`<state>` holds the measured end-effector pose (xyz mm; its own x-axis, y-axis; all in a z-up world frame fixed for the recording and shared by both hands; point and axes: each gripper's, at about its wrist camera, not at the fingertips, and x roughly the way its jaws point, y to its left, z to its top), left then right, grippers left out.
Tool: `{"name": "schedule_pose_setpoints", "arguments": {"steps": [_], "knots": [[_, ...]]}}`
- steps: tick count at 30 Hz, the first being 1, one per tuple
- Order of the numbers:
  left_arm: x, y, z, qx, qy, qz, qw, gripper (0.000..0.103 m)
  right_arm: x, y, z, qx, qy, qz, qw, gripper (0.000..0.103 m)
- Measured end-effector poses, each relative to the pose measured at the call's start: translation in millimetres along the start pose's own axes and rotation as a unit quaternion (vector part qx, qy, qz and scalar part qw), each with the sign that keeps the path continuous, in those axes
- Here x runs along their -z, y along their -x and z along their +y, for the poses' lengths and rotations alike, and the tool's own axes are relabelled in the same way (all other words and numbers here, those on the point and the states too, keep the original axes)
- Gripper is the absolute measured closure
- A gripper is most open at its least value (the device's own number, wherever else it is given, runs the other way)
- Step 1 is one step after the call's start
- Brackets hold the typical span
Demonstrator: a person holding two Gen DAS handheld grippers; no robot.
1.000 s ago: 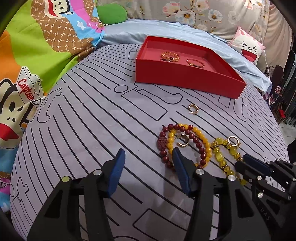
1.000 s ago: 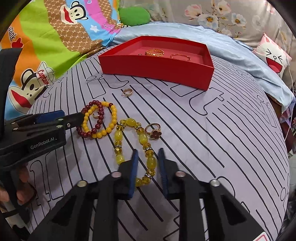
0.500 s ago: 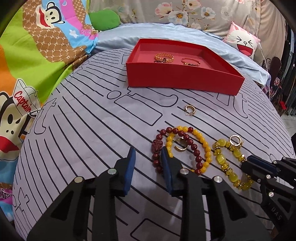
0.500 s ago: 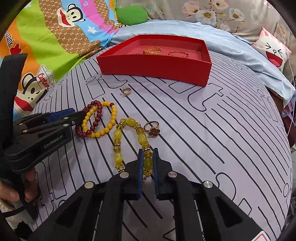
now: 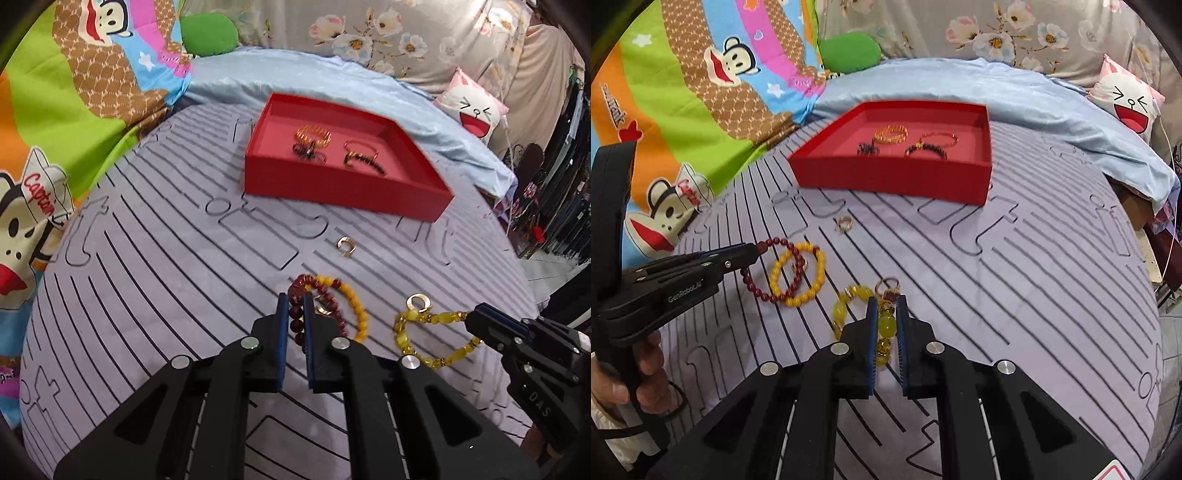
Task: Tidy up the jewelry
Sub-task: 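Carry both beaded bracelets over the red tray and open both tools inside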
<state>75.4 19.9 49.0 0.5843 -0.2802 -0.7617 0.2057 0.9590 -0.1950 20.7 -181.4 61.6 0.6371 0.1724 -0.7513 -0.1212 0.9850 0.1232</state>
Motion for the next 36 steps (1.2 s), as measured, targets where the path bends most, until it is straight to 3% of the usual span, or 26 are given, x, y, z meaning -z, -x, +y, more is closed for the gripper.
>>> {"name": "schedule_pose_setpoints", "arguments": {"steps": [9, 16, 23, 28, 32, 36], "knots": [[-34, 44, -19, 0.047, -0.019, -0.027, 0.9983, 0.096, -36, 43, -15, 0.009, -0.010, -0.056, 0.998, 0.094], [-73, 52, -31, 0.075, -0.029, -0.049, 0.9956, 0.096, -75, 52, -30, 0.017, -0.009, -0.092, 0.996, 0.094], [-134, 22, -50, 0.066, -0.058, -0.070, 0.9937, 0.095, -140, 17, -28, 0.008, 0.000, -0.109, 0.994, 0.094], [-173, -8, -53, 0.075, -0.056, -0.077, 0.9926, 0.095, -179, -19, -34, -0.035, -0.035, -0.108, 0.993, 0.094], [-187, -39, -46, 0.084, -0.046, -0.066, 0.9933, 0.095, -188, -54, -37, -0.060, -0.055, -0.083, 0.993, 0.094], [-182, -79, -36, 0.061, -0.039, -0.030, 0.9970, 0.095, -176, -98, -43, -0.042, -0.058, -0.031, 0.997, 0.094]]}}
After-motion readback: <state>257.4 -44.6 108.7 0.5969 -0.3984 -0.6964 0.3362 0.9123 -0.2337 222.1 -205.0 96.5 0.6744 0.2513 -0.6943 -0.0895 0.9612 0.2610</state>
